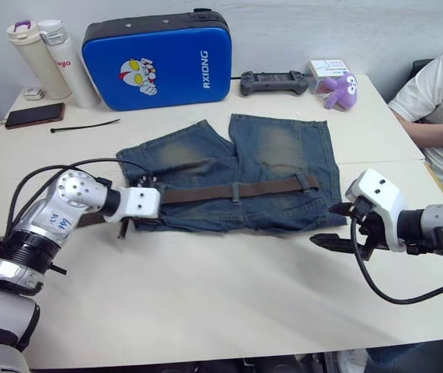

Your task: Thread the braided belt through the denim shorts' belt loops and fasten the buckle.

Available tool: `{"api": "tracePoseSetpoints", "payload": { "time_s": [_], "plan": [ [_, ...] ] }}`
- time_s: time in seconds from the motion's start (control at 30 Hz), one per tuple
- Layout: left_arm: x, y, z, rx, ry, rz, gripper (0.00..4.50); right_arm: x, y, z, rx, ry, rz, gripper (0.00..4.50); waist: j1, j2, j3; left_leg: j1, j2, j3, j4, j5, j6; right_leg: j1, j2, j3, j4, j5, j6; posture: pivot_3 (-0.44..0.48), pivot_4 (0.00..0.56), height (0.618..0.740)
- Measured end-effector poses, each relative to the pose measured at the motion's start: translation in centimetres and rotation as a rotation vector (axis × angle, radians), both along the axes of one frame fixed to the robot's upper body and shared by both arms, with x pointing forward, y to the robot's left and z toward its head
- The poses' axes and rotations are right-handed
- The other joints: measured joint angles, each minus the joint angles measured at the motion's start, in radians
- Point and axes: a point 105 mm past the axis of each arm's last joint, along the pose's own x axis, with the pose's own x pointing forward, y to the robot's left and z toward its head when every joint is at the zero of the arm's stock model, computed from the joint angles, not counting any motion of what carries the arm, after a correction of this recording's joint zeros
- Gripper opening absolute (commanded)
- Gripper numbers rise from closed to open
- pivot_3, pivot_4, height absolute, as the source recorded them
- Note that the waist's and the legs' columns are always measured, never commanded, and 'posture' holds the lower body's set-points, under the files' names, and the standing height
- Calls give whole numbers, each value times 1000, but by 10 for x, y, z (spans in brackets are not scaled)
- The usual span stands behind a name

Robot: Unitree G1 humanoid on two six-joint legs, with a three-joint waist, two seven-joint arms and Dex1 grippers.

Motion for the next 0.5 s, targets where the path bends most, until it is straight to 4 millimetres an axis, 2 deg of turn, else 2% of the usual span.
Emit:
{"api": "tracePoseSetpoints", "payload": {
  "time_s": [0.13, 0.2, 0.27, 0.3, 0.33, 0.43, 0.47, 0.5],
  "plan": [
    [-2, 23, 2, 21, -11, 60, 26, 7, 5, 0, 17, -3, 23, 4500, -5, 0, 0, -1, 0, 1, -1, 0, 0, -2, 0, 0, 1, 0, 0, 0, 150, 740],
    [-8, 30, 0, -24, 24, 113, 26, 11, 7, -1, 29, -5, 27, 4500, -10, 0, 0, -1, 1, 1, -1, 0, 0, -2, 0, 1, 1, 0, 0, 0, 150, 740],
    [-15, 31, -2, -88, 51, 154, 964, 16, 11, -3, 53, 8, 35, 4500, -11, 0, 0, -1, 1, 1, -1, 0, 0, -2, -1, 1, 2, 0, 0, 0, 150, 740],
    [-19, 32, -3, -119, 68, 176, 1164, 17, 13, -3, 72, 15, 42, 4500, -11, 0, 0, -1, 1, 1, -1, 0, 0, -2, -1, 1, 1, 0, 0, 0, 150, 740],
    [-23, 32, -4, -151, 89, 197, 1566, 19, 14, -3, 91, 23, 44, 4500, -10, 0, 0, -2, 1, 1, -1, 0, 0, -2, -1, 1, 1, 0, 0, 0, 150, 740],
    [-37, 31, -6, -242, 182, 251, 2947, 26, 11, -2, 132, 38, 18, 4500, -6, 0, 0, -2, 1, 1, 0, 0, 0, -3, -1, 1, 1, 0, 0, 0, 150, 740],
    [-43, 32, -3, -290, 216, 287, 3196, 31, 9, 1, 156, 42, 4, 4500, -6, 0, 0, -3, 1, 1, 0, 0, 0, -3, -1, 1, 1, 0, 0, 0, 150, 740],
    [-46, 34, 1, -328, 239, 318, 3719, 35, 7, 3, 170, 46, -10, 4500, -5, 0, 0, -3, 1, 1, 0, 0, 0, -3, -1, 1, 1, 0, 0, 0, 150, 740]
  ]
}}
